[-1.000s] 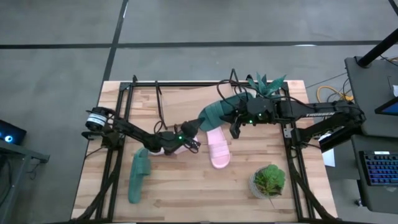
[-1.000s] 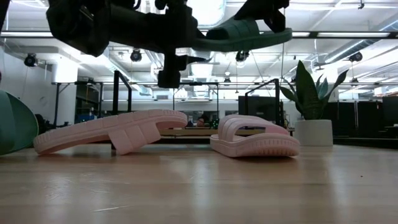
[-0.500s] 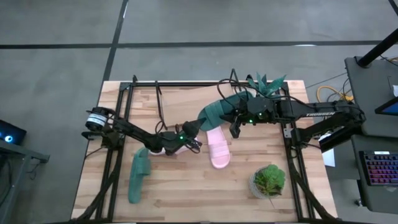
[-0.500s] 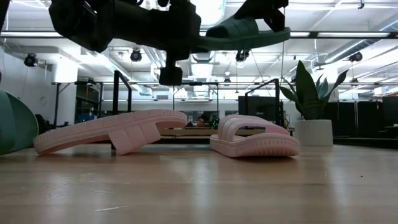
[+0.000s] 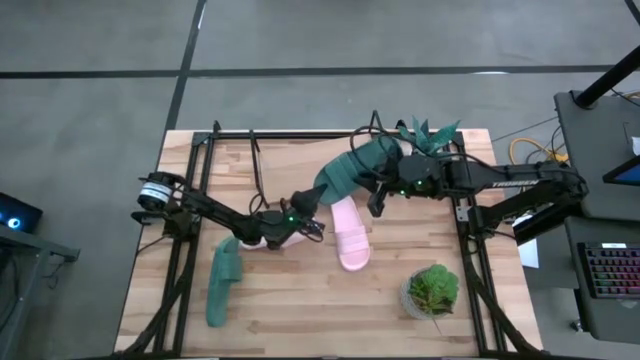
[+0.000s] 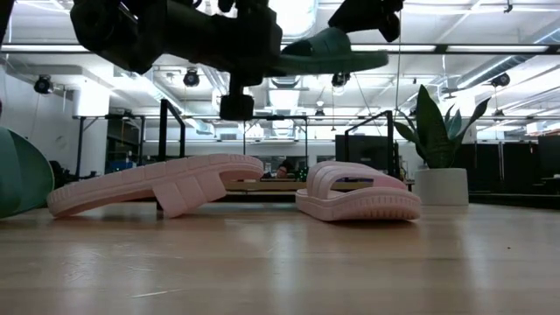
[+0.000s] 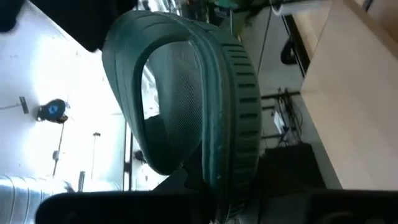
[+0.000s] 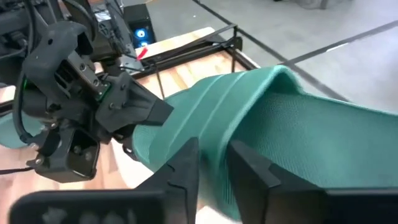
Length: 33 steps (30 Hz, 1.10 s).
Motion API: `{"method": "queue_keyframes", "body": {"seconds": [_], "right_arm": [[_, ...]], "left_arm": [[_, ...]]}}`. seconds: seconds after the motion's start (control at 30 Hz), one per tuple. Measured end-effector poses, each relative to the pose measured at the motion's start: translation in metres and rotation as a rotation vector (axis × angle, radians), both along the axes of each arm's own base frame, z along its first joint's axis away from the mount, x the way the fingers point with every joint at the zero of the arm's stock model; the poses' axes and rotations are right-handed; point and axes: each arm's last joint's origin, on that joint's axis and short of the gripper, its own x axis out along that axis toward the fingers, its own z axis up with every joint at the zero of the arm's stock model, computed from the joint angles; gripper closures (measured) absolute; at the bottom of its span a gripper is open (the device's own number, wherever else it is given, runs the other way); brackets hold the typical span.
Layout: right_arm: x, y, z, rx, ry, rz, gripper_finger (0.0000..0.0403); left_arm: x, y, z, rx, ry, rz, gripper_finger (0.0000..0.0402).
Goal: Pick and place slides into the shelf
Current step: Put the top green slide on the shelf
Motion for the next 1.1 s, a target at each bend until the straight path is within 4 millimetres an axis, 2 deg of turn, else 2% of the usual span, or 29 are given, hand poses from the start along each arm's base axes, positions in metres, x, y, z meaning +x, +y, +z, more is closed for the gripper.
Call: {"method": "queue_keyframes", "body": {"seconds": [0.17,0.27,0.43,0.73,1.1], "right_arm": [[-0.001,-0.002,0.005,-0.076,0.009,-0.067,0.0287],[-0.003,-0.005,0.016,-0.157,-0.003,-0.152,0.0275],[-0.005,-0.008,0.035,-0.285,-0.004,-0.206,0.0267],[-0.009,-0.008,0.068,-0.408,-0.032,-0.166,0.0275],[-0.011,-0.008,0.077,-0.431,-0.044,-0.160,0.0287]], "left_arm": [[-0.003,0.003,0.003,-0.028,-0.017,0.097,0.0381],[-0.006,0.005,0.006,-0.080,-0.078,0.159,0.0381],[-0.007,0.009,0.008,-0.154,-0.183,0.160,0.0381],[-0.005,0.027,0.015,-0.329,-0.480,0.299,0.0382],[-0.009,0.027,0.007,-0.491,-0.837,0.447,0.0382]]}}
